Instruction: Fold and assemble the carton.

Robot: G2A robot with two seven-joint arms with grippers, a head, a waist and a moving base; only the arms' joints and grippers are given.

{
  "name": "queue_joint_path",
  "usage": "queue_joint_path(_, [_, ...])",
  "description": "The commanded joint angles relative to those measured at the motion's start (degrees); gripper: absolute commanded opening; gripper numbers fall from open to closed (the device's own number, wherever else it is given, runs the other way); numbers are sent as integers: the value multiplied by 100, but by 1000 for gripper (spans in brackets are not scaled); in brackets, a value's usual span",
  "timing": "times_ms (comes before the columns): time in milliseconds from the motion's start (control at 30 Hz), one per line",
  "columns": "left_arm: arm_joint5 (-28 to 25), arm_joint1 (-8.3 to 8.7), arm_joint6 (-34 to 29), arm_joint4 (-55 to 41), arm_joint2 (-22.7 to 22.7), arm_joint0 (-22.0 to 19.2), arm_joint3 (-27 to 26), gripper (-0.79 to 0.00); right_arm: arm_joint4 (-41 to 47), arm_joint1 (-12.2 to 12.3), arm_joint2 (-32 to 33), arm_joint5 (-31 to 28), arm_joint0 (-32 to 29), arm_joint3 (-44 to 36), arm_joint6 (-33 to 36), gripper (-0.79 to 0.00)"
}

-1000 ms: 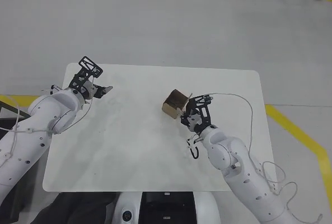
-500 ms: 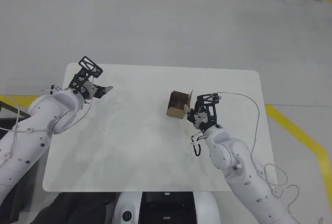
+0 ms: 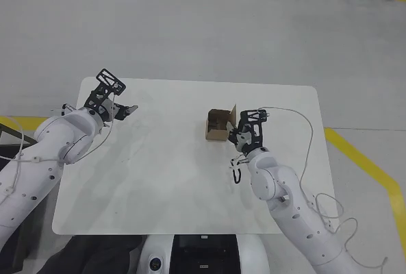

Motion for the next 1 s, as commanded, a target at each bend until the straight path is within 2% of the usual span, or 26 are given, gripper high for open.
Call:
queue_joint_path(0, [0,0,0,0,0,0,0,0,3,-15,-17,-95,47,63,-68,-545])
queue_joint_path(67, [0,0,0,0,0,0,0,0,30,-33,-25,-180,85,123,-152,-680])
queue_joint_path(100, [0,0,0,0,0,0,0,0,53,-41,-22,-204,102,160,-165,-779])
queue_joint_path(233, [0,0,0,0,0,0,0,0,256,-63,20,-449,142,236,-157,-785])
queue_joint_path(300, [0,0,0,0,0,0,0,0,341,-54,41,-824,103,149,-203,-785])
queue_joint_path(600, [0,0,0,0,0,0,0,0,421,57,373,-1717,-568,-657,-494,-785])
queue_joint_path(800, [0,0,0,0,0,0,0,0,1717,92,807,-2319,-1042,-1047,-728,-785])
queue_joint_path(967, [0,0,0,0,0,0,0,0,2467,126,1124,-2699,-1203,-1184,-635,-785])
